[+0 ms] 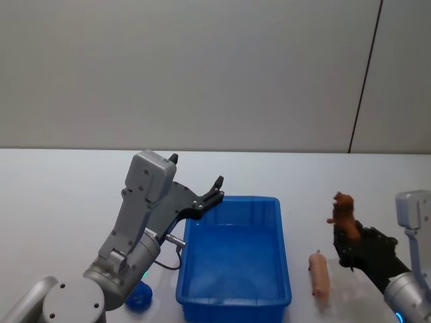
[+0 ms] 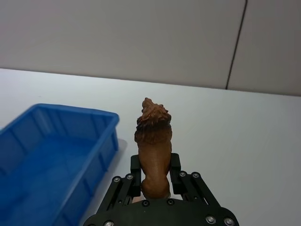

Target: Pick up the two dolls from the table and place them into the box.

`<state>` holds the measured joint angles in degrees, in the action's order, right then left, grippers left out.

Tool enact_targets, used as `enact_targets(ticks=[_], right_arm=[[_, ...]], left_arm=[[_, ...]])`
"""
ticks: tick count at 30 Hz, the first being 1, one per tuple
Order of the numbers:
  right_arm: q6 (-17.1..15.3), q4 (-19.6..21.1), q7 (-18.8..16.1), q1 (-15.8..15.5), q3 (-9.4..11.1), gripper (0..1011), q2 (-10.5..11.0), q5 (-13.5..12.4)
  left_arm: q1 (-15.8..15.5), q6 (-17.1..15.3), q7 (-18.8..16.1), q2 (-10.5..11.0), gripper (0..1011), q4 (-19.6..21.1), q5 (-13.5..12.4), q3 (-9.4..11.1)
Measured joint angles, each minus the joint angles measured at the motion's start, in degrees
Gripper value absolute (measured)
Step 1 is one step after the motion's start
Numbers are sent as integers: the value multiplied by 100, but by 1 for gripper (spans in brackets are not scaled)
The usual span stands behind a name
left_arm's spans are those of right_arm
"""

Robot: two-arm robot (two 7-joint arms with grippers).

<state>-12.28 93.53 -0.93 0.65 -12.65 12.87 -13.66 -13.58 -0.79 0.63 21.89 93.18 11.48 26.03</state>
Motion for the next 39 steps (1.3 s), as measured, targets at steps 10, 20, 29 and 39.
enact_targets(ticks=[10, 20, 29, 39], right_arm=[[172, -44, -787, 163, -79, 342, -50, -30], [214, -300, -1586, 449, -235, 343, -221, -8], [77, -661, -2127, 761, -398, 393, -437, 95], [-76, -952, -2231, 967, -521, 732, -603, 177]], left_arm=[[0, 0, 0, 0, 1002, 0, 0, 0], [0, 0, 0, 0, 1002, 0, 0, 0], [0, 0, 0, 0, 1002, 0, 0, 0], [0, 0, -1, 0, 1002, 0, 0, 0]])
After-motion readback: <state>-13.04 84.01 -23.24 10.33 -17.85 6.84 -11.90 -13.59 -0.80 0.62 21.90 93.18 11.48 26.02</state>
